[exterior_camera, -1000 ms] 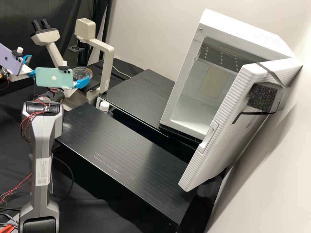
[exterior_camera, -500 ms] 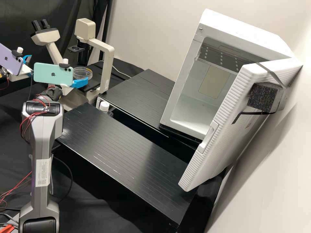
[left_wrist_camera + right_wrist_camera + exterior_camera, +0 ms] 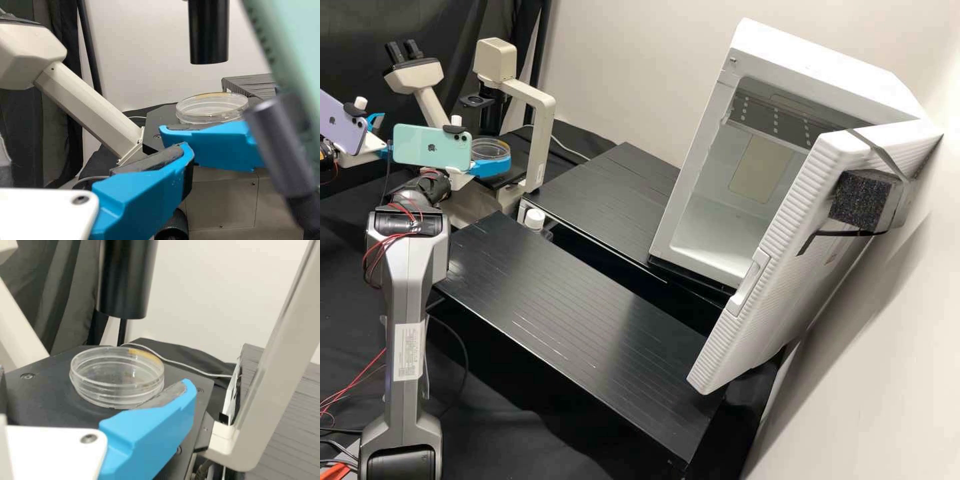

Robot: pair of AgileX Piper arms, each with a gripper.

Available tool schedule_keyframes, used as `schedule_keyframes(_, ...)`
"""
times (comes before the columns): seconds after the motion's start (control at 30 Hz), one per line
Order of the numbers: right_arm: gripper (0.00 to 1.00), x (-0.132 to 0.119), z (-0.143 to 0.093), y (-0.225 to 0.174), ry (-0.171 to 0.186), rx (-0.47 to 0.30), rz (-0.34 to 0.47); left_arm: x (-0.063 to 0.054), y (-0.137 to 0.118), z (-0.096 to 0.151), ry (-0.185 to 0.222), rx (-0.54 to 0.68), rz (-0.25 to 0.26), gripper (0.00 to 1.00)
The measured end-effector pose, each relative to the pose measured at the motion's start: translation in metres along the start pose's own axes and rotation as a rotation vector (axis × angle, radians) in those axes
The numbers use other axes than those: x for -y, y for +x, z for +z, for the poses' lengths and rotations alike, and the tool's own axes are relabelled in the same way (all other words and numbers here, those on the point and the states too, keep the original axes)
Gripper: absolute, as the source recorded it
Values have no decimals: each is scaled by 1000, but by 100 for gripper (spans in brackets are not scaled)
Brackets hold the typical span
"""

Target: Move the petri dish to the bench.

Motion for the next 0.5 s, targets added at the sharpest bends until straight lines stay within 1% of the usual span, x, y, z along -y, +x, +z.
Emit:
schedule_keyframes(0.1, 100, 1, 2, 4, 4, 18, -7, 0, 0, 0, 0, 0, 0, 100)
schedule_keyframes(0.13, 100, 2, 2, 5, 0, 22, -13, 0, 0, 0, 0, 0, 0, 100)
schedule_keyframes(0.27, 100, 0, 0, 8, 9, 32, -13, 0, 0, 0, 0, 0, 0, 100)
schedule_keyframes(0.33, 100, 1, -1, 10, 1, 37, -17, 0, 0, 0, 0, 0, 0, 100)
schedule_keyframes(0.43, 100, -1, -3, 11, 6, 41, -19, 0, 0, 0, 0, 0, 0, 100)
schedule_keyframes(0.5, 100, 0, -3, 12, 4, 44, -23, 0, 0, 0, 0, 0, 0, 100)
